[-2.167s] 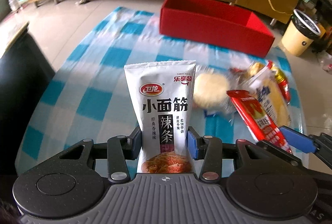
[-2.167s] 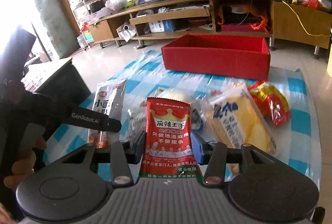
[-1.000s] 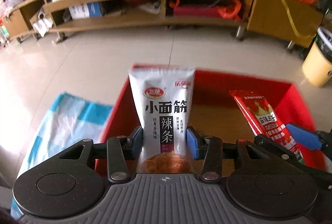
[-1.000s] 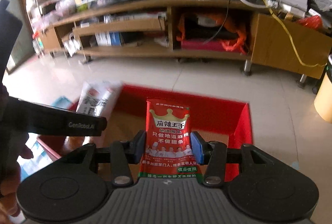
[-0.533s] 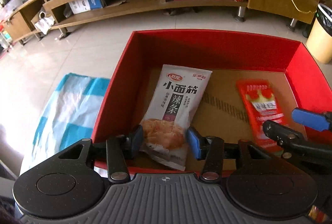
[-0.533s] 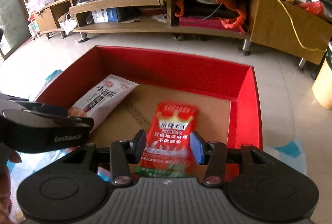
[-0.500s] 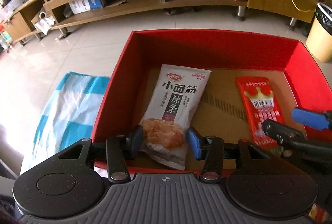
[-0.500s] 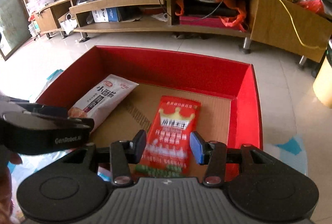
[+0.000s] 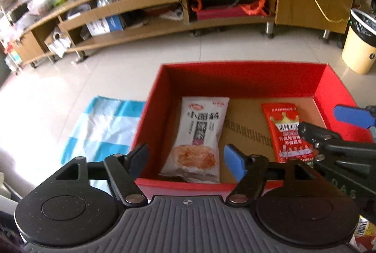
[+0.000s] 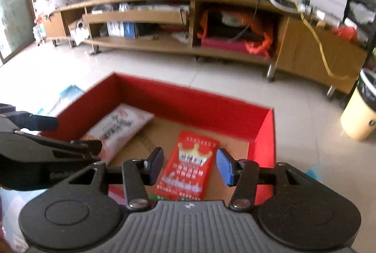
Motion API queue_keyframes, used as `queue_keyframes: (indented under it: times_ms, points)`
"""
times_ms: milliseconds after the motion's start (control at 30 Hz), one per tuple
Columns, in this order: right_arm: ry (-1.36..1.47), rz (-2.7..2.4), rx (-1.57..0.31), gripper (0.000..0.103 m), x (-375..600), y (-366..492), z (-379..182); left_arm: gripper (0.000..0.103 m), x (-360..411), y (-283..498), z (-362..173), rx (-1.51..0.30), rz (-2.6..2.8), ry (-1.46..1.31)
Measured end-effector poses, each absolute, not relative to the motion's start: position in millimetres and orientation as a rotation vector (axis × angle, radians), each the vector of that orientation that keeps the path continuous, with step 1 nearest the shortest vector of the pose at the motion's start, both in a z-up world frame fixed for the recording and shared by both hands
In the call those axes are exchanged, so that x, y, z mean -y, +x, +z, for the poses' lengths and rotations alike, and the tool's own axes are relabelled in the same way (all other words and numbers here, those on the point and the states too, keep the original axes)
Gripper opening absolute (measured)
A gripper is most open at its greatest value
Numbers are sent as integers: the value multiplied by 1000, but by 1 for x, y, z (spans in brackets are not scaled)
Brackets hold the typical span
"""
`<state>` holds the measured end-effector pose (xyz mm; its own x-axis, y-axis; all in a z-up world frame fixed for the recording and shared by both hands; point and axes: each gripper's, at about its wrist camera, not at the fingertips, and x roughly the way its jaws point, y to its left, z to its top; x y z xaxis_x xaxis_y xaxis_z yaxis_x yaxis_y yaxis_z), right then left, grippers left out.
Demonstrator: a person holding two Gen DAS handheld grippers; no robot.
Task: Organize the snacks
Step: 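Withdraw both tools from the box back toward the remaining snacks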
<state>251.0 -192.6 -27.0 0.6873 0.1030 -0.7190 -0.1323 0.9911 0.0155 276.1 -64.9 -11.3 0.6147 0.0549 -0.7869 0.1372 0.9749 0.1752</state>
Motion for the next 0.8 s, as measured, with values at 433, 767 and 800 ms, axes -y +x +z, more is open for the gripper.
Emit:
queue_keyframes:
  times_ms: [433, 767, 800]
  points:
    - [-8, 170, -781, 56, 183, 184, 8, 85, 44, 208, 18, -899, -75, 199]
    - [6, 252, -862, 56, 165, 130, 1, 87, 15, 151, 4, -1044, -91, 179]
    - [4, 256, -871, 56, 163, 126, -1, 87, 12, 146, 3, -1053, -91, 173]
